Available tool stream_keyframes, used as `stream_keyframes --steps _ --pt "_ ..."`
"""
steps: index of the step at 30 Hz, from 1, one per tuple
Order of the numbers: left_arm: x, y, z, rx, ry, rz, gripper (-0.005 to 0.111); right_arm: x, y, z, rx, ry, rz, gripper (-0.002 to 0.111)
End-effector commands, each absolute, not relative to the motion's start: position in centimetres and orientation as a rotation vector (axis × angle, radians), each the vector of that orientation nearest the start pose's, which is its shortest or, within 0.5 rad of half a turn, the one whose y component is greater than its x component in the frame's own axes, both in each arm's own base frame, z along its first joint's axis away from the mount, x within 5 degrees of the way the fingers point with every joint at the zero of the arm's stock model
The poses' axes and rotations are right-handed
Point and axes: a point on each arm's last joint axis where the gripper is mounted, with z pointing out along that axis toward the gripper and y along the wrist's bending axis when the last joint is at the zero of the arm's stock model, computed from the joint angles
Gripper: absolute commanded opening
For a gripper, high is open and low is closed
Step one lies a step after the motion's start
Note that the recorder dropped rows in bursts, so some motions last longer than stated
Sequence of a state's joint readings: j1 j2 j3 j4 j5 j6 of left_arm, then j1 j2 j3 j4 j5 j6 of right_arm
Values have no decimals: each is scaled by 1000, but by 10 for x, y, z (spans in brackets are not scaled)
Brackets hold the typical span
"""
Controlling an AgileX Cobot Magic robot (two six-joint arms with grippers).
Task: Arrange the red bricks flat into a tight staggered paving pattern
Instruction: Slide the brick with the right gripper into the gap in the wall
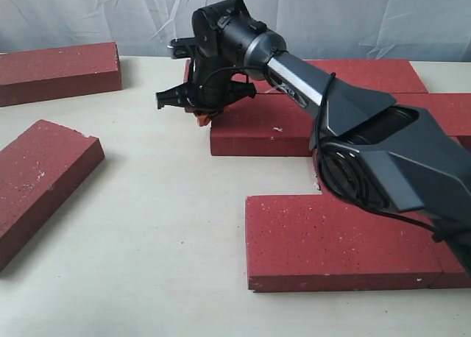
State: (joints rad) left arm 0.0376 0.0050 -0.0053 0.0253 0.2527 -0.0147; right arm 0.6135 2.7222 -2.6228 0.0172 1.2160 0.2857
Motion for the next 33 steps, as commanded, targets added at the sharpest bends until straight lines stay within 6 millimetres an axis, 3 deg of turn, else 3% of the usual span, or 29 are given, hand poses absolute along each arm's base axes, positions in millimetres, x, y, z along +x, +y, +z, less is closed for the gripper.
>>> stream_keyframes --steps 1,12,23,28,33 --pt "55 3 192 -29 1722 38 0 464 304 142 -401 2799 243 -1" --pt "55 3 192 -29 1722 38 0 470 294 143 -352 2813 291 -1" --pt "55 3 192 -29 1722 38 0 454 319 147 -326 2869 628 -1" --pt "55 3 192 -29 1722 38 0 452 322 146 -352 2858 524 -1" --pt "55 3 192 -29 1722 38 0 457 314 143 -262 2853 395 -1"
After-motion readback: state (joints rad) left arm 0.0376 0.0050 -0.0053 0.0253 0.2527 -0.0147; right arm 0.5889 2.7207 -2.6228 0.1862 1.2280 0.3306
